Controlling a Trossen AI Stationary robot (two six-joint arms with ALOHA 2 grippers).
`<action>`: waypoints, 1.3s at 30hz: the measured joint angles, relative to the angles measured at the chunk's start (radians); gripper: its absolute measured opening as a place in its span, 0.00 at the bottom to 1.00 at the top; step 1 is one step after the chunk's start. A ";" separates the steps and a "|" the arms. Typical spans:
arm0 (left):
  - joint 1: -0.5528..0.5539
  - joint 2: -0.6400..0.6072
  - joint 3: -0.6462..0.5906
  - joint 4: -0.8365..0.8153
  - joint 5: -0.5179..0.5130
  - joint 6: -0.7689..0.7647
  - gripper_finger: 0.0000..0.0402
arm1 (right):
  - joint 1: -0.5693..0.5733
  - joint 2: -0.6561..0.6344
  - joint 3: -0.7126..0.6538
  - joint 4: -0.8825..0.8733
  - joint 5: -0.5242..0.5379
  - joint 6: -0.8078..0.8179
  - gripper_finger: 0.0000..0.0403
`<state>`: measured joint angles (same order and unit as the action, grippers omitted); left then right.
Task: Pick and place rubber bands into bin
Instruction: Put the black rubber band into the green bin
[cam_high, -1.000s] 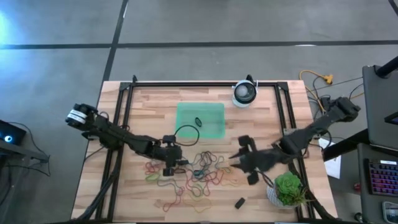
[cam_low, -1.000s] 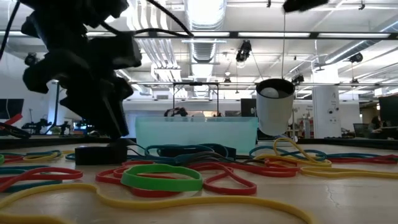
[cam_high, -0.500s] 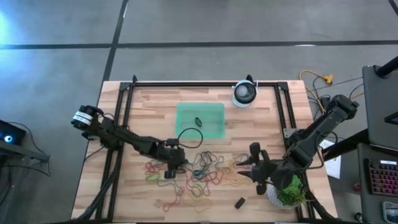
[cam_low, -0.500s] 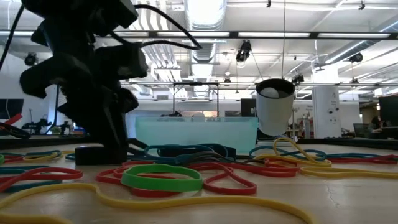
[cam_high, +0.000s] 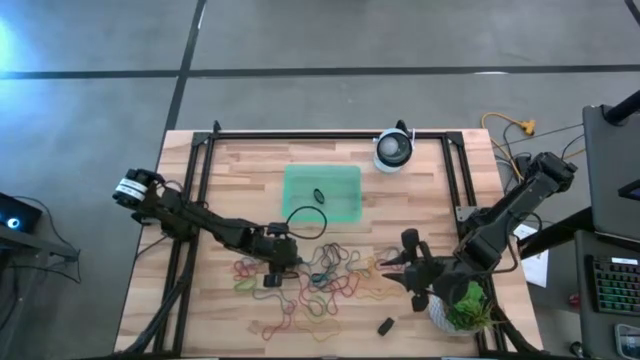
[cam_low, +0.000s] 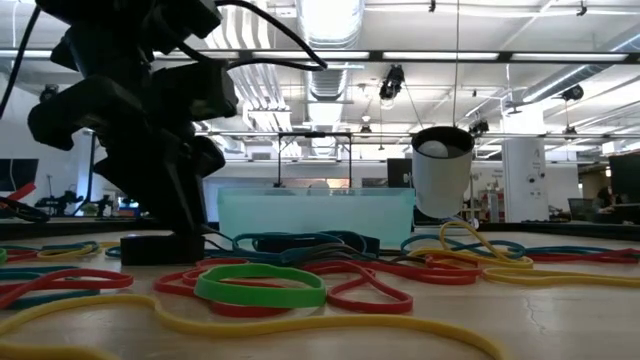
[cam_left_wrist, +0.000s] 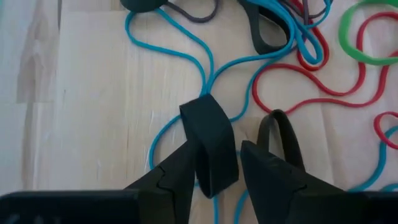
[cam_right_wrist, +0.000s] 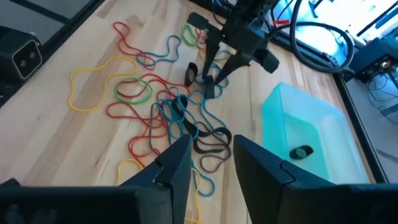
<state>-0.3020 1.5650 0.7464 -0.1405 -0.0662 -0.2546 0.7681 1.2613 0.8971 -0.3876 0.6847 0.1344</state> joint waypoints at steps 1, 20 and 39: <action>0.000 0.000 0.000 0.000 0.000 0.001 0.25 | 0.000 0.000 -0.005 -0.001 0.000 0.004 0.27; 0.000 -0.002 0.002 0.027 -0.027 0.083 0.09 | 0.000 0.000 -0.038 0.005 0.000 0.046 0.20; 0.000 -0.002 0.001 0.022 0.019 0.077 0.09 | 0.000 0.001 -0.038 0.010 -0.001 0.050 0.19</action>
<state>-0.3023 1.5627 0.7475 -0.1188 -0.0473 -0.1780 0.7681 1.2625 0.8589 -0.3779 0.6834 0.1844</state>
